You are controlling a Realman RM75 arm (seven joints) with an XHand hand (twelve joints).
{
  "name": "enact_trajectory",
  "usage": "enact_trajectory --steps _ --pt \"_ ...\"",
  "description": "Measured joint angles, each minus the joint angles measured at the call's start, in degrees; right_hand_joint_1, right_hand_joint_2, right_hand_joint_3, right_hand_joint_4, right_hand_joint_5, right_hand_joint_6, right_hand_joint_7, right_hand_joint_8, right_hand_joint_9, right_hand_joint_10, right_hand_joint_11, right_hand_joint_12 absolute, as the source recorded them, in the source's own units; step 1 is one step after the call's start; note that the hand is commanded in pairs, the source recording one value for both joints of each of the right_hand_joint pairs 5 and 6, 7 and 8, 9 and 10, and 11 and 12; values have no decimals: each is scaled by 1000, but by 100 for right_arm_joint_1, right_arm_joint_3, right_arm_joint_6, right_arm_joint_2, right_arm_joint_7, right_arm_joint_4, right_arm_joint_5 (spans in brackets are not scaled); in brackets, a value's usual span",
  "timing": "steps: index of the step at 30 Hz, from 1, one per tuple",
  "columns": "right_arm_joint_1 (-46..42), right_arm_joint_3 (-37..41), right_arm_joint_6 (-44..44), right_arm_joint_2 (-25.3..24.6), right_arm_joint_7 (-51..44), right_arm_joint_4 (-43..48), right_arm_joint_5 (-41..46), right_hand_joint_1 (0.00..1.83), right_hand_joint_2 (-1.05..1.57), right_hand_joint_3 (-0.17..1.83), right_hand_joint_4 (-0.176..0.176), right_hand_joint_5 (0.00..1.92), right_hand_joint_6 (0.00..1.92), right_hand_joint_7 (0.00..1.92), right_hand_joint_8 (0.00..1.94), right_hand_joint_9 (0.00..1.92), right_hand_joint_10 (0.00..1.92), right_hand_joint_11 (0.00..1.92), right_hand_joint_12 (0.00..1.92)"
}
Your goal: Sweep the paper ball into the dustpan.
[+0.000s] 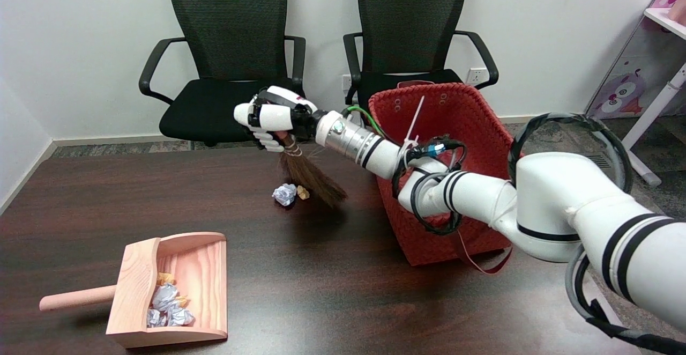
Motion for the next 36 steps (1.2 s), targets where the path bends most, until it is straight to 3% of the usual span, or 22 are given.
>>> enact_trajectory --steps 11,18,36 --pt "-96 -8 20 -195 629 236 -189 627 894 1331 15 1920 1920 1920 1920 1920 1920 1920 1920" --pt "-169 -2 64 -247 1496 195 -253 622 961 1308 13 1920 1920 1920 1920 1920 1920 1920 1920" --pt "-377 222 -155 280 3178 -1279 -374 572 1169 1309 20 1920 1920 1920 1920 1920 1920 1920 1920"
